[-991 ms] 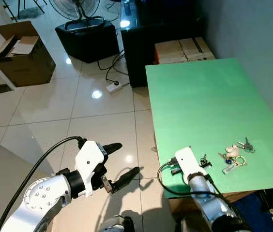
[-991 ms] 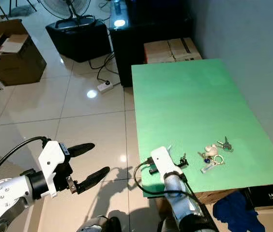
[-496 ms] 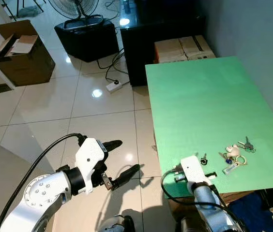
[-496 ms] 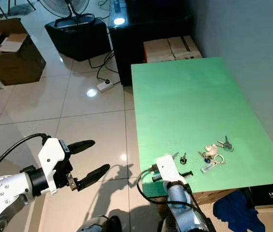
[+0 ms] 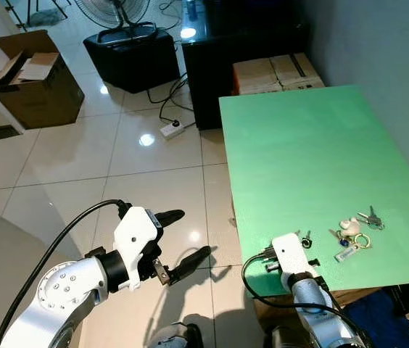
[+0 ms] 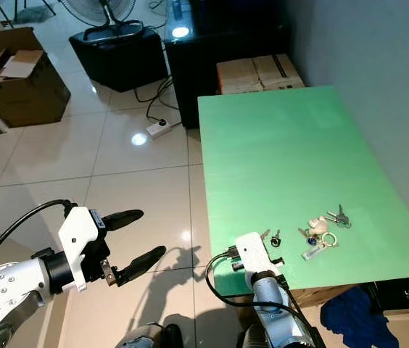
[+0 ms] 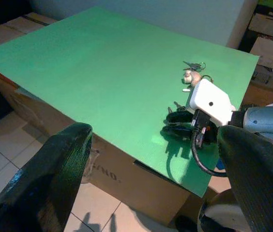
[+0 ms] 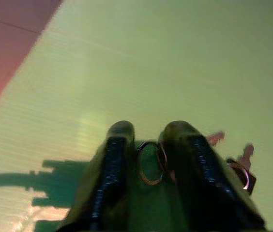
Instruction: Hang keys on a hook
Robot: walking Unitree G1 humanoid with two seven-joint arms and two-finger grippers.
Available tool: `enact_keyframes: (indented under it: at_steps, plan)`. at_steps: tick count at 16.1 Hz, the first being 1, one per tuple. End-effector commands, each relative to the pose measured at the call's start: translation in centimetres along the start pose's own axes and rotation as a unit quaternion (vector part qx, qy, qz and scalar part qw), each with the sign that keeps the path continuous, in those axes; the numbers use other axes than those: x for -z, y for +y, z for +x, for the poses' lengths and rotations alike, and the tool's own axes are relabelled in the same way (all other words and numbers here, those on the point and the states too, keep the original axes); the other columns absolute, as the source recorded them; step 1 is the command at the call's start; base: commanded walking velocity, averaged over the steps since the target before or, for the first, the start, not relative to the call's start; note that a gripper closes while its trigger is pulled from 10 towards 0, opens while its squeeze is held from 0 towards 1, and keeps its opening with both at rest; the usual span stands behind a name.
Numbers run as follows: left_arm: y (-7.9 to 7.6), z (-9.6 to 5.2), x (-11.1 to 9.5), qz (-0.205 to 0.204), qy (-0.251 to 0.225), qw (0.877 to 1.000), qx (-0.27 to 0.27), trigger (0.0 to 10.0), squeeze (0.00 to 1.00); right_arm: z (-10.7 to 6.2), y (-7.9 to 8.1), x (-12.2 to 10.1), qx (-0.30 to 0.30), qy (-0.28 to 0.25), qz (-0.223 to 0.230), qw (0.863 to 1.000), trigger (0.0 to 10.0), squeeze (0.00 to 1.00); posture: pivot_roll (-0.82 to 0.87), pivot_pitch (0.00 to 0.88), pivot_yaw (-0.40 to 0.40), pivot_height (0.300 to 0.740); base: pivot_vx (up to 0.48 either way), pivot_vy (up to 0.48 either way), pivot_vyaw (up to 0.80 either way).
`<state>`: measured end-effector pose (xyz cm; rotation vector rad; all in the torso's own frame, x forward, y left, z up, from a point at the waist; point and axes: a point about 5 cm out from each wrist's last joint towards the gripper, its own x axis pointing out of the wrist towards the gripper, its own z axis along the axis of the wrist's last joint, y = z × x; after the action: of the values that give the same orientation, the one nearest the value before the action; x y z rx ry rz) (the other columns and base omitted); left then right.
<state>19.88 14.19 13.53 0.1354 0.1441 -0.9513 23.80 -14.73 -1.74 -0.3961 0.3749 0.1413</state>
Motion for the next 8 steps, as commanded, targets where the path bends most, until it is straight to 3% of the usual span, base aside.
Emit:
enact_keyframes:
  at_steps: [1, 5, 6, 7, 8]
  plan:
    - [-0.2, -0.3, 0.0, 0.005, 0.003, 1.000, 0.003, 10.0, 0.00, -0.1, 0.7, -0.5, -0.010, -0.015, 0.004, 1.000, 10.0, 1.00, 0.11, 0.106, 0.148, 0.740, 0.000, 0.000, 0.00]
    - [0.2, -0.4, -0.2, 0.009, 0.003, 1.000, 0.001, 10.0, 0.00, -1.1, 1.2, -1.0, 0.005, -0.056, -0.040, 0.998, 10.0, 1.00, 0.12, 0.097, 0.150, 0.740, 0.000, 0.000, 0.00]
    - [0.2, -0.5, -0.2, 0.009, 0.003, 1.000, 0.000, 10.0, 0.00, -1.4, 1.5, -0.8, 0.004, -0.057, -0.043, 0.997, 10.0, 0.55, 0.12, 0.096, 0.152, 0.740, 0.000, 0.000, 0.00]
    - [0.3, -0.5, -0.2, 0.010, 0.003, 1.000, -0.001, 10.0, 0.00, -1.7, 1.8, -0.4, 0.002, -0.045, -0.041, 0.998, 10.0, 0.00, 0.13, 0.098, 0.154, 0.740, 0.000, 0.000, 0.00]
    - [0.3, -0.6, -0.2, 0.010, 0.004, 1.000, -0.002, 10.0, 0.00, -1.9, 1.9, 0.0, 0.003, -0.035, -0.040, 0.999, 10.0, 0.00, 0.13, 0.098, 0.155, 0.740, 0.000, 0.000, 0.00]
